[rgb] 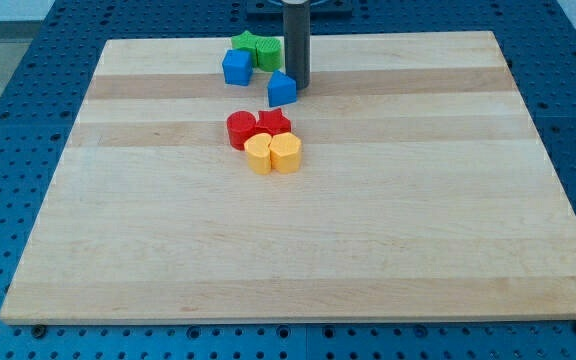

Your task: Slide the blue triangle into the green blocks

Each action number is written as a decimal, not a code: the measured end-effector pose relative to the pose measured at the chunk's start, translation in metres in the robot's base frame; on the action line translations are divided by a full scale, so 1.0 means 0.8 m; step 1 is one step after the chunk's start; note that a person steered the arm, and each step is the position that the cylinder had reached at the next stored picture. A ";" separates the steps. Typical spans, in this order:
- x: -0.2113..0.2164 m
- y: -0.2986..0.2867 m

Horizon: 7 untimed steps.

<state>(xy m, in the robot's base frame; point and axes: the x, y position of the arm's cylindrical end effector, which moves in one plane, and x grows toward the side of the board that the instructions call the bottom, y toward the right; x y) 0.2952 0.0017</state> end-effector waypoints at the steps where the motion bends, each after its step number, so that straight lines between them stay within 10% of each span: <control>1: 0.018 0.046; 7: -0.003 -0.031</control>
